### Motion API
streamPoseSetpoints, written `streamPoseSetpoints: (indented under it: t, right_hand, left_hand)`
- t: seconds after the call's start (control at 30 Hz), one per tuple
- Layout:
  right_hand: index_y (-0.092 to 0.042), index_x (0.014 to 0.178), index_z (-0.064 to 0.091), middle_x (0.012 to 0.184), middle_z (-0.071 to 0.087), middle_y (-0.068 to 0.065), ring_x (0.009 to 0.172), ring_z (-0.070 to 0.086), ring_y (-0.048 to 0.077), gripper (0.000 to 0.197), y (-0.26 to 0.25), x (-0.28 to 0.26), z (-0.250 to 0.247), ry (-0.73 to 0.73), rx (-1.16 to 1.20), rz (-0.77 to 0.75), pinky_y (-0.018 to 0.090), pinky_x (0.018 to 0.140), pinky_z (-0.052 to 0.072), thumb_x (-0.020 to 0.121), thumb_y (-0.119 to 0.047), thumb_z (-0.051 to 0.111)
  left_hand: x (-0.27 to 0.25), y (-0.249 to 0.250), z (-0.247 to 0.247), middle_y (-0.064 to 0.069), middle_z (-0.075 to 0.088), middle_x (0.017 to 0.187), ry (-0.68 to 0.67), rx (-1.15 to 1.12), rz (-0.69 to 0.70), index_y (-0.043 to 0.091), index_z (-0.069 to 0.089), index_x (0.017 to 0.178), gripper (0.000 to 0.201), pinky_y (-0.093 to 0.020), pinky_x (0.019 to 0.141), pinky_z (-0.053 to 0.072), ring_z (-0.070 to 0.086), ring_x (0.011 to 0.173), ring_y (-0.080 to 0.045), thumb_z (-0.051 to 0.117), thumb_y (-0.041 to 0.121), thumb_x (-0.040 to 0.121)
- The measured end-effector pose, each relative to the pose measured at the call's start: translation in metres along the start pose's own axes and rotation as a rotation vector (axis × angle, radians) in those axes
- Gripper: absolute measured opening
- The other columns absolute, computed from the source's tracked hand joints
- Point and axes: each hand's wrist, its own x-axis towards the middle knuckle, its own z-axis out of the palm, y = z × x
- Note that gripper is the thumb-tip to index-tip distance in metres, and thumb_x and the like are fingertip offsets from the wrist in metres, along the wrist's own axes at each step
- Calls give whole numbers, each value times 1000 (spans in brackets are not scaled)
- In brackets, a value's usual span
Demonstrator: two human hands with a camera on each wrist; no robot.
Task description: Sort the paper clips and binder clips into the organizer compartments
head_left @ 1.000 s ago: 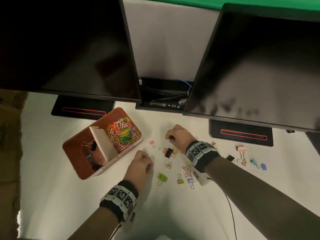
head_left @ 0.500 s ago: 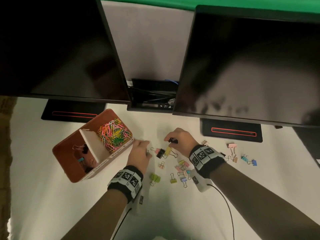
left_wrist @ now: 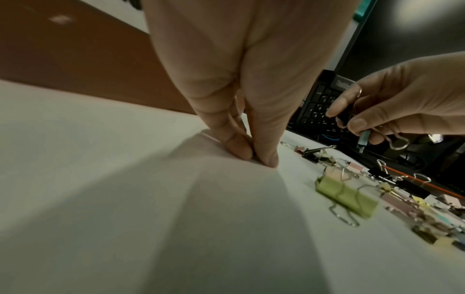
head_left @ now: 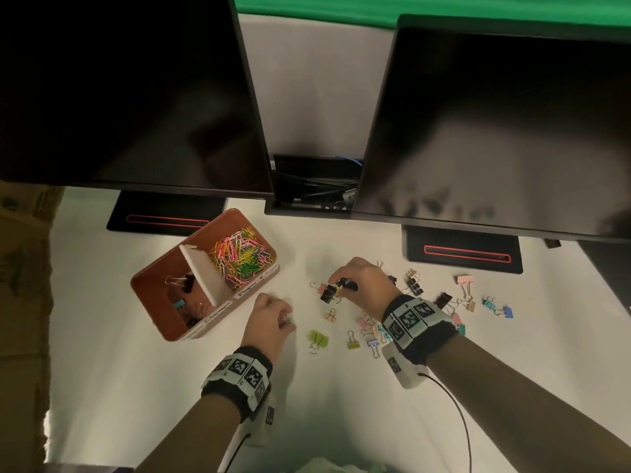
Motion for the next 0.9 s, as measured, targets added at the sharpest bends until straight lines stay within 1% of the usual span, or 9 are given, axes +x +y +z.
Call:
streamPoseSetpoints:
  t: [0.1,0.2,0.27,0.4,0.57,0.67,0.8,0.83,0.9]
  right_hand:
    - [-19,103,70,101,58,7,89,58,19,23,-6,-5,10,-8,19,-18,20,82,44,84,-8,64]
    - [-17,110,68,107,58,9,94,59,21,27,-10,-9,19,-24,0,4,16,83,41,85,-8,63]
    - [-17,111,67,108,57,9,96,59,21,28,-12,-12,24,-24,-6,11,16,84,40,84,-7,63]
    - [-17,110,66,109,56,8,98,59,22,28,-19,-16,29,-29,-15,5,16,86,40,84,-6,63]
    - [-16,111,65,109,54,10,98,57,24,27,-51,-15,32,-56,-18,-112,20,88,40,86,-8,62]
    - [-15,110,66,111,55,9,102,55,21,26,-90,-6,34,-39,5,-263,19,92,37,85,-8,63]
    - [-18,114,63,112,55,5,105,50,17,28,-155,15,49,-39,47,-398,27,94,41,87,-13,61]
    - [-19,118,61,114,54,5,107,49,16,31,-171,20,53,-41,70,-402,27,95,41,87,-14,60]
    - [-21,126,54,123,53,6,113,49,17,38,-197,30,64,-39,116,-386,29,100,40,89,-15,59]
  left_hand:
    - [-8,-12,-4,0,47,99,42,5,-22,12,62,102,31,-23,90,44,52,83,-14,72,5,73]
    - [-15,-19,-6,0,52,91,78,22,-44,12,63,96,23,-19,78,42,51,75,-8,72,8,74]
    - [-18,-23,-5,0,58,85,76,70,-31,11,64,90,17,-19,74,40,52,76,-11,73,12,76]
    - [-23,-25,-7,1,53,84,45,63,-10,11,65,81,9,-24,79,45,51,76,-13,70,7,75]
    - [-38,-22,-27,3,57,85,15,-42,45,20,67,75,16,-20,77,46,55,70,-7,73,5,73]
    - [-51,-18,-66,7,59,85,145,-144,113,22,68,74,18,-15,71,45,59,73,-6,76,6,71]
    - [-65,-33,-131,0,62,88,453,-257,48,17,71,76,15,-5,68,45,60,72,-6,78,5,69]
    - [-66,-39,-141,-2,64,89,495,-283,13,17,71,76,15,-7,69,45,60,72,-6,76,5,71]
    - [-62,-51,-154,-7,66,93,524,-344,-54,19,69,80,16,-23,77,52,62,78,-12,73,5,74]
